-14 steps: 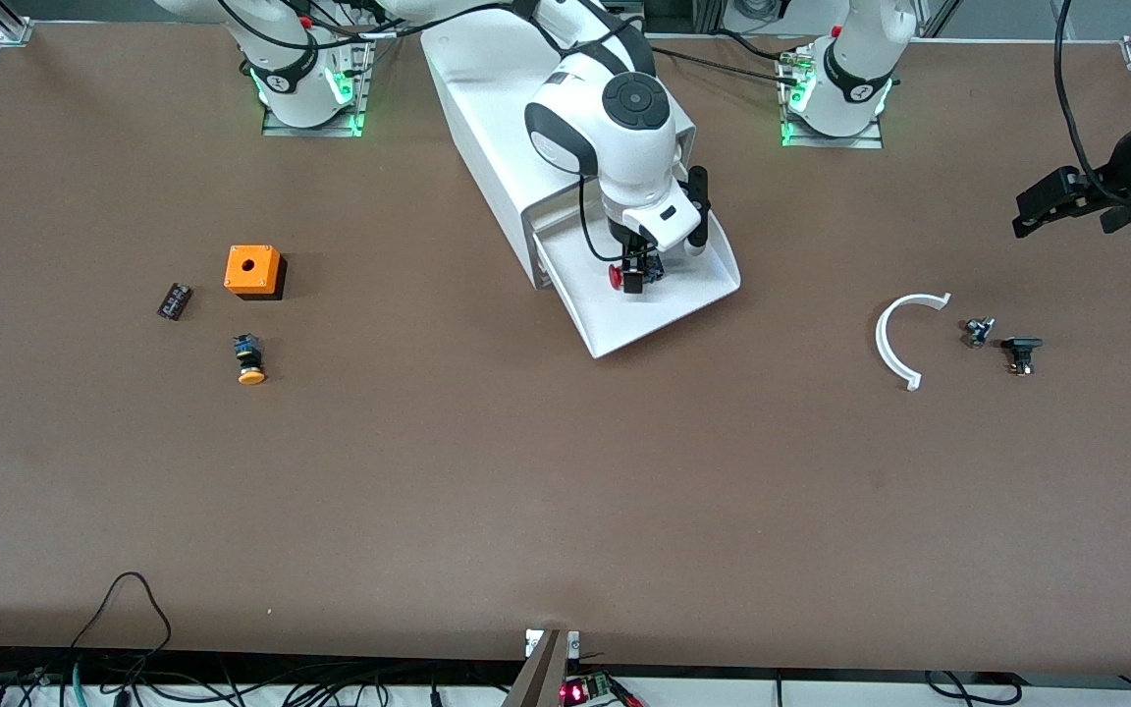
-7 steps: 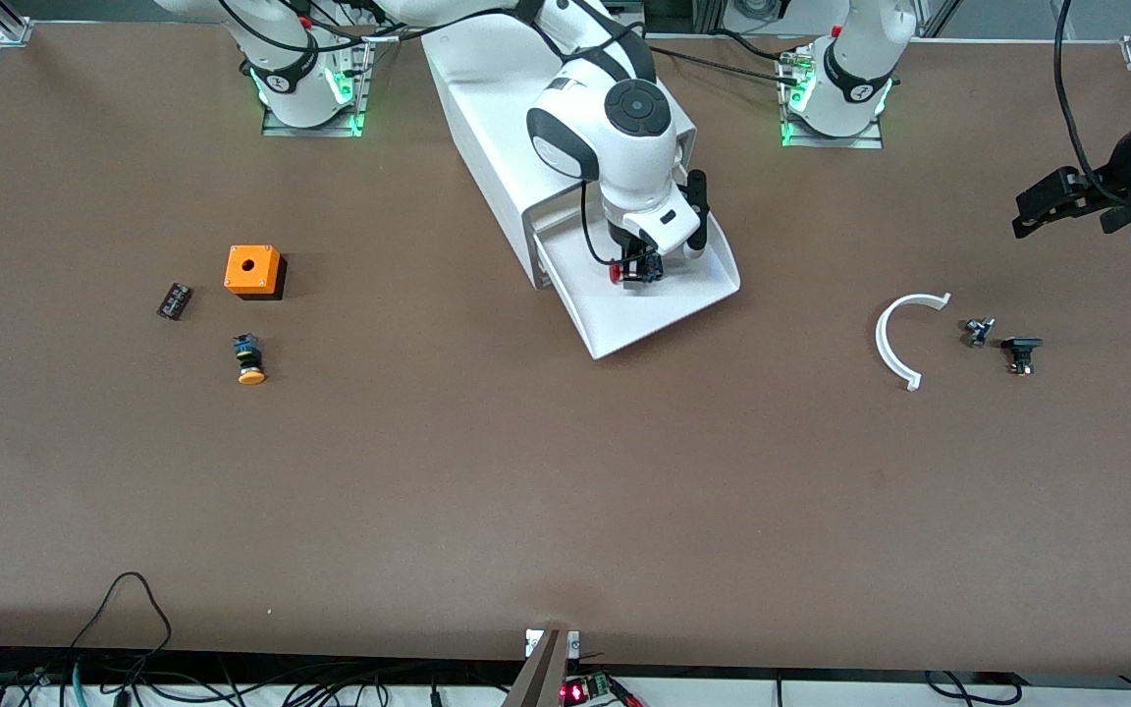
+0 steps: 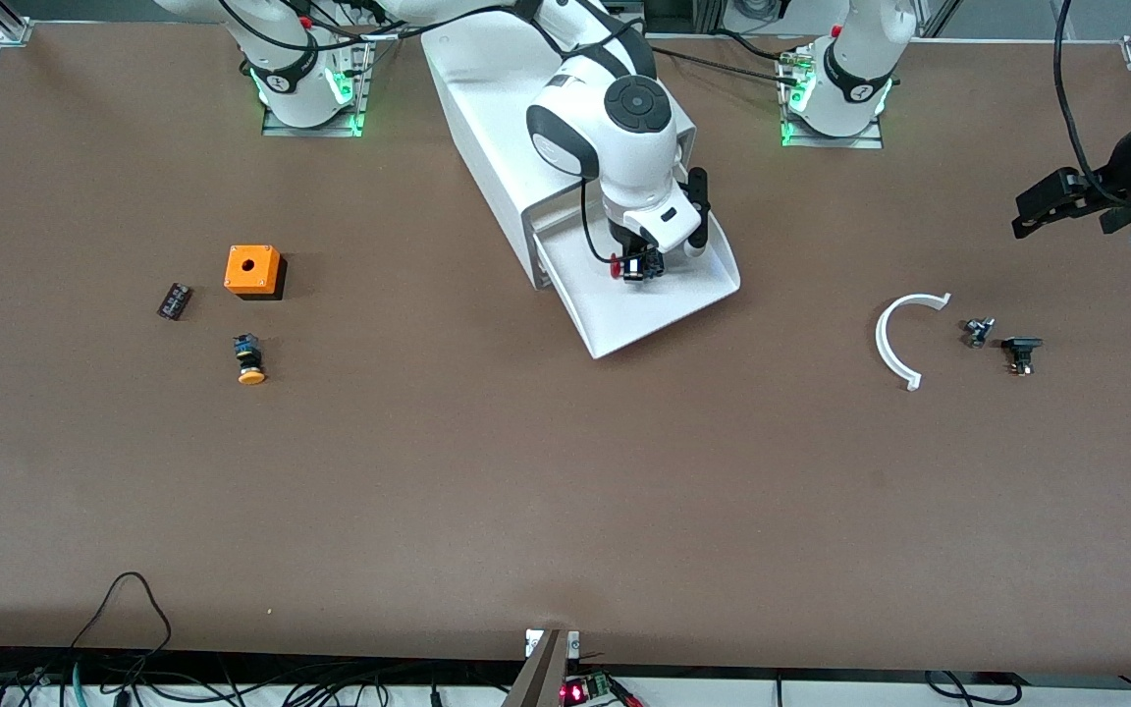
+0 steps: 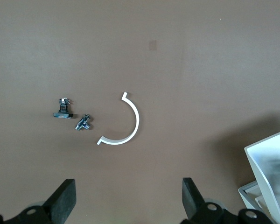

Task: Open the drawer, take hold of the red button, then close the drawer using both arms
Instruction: 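Grasp the red push button in the drawer with the right gripper, then lift the red button out with the right gripper while the left gripper reaches the drawer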

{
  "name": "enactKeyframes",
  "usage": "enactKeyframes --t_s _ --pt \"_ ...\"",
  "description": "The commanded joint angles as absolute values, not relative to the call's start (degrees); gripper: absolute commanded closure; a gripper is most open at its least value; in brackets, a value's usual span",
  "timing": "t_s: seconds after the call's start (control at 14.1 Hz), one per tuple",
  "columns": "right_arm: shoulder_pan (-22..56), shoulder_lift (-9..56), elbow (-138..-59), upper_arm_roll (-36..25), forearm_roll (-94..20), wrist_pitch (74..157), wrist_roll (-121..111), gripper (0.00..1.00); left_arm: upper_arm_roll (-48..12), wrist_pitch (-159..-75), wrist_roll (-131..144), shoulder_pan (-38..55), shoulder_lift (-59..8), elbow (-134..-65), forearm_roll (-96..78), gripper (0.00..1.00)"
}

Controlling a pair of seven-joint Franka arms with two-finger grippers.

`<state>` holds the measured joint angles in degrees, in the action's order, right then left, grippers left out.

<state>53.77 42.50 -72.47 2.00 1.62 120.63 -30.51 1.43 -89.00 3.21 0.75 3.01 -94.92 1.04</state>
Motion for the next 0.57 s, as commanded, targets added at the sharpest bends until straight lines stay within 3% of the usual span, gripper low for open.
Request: enactKeyframes --t_s 0.0,0.5 --pt "53.35 41.23 -71.46 1.58 1.23 120.67 -30.59 0.71 1.41 -88.51 3.78 0.79 2.64 -94.31 1.76 0.00" --pt "50.45 36.04 -70.93 -0.17 -2.46 121.29 -23.84 0.71 1.49 -89.47 3.87 0.79 1.85 -94.31 1.67 0.00"
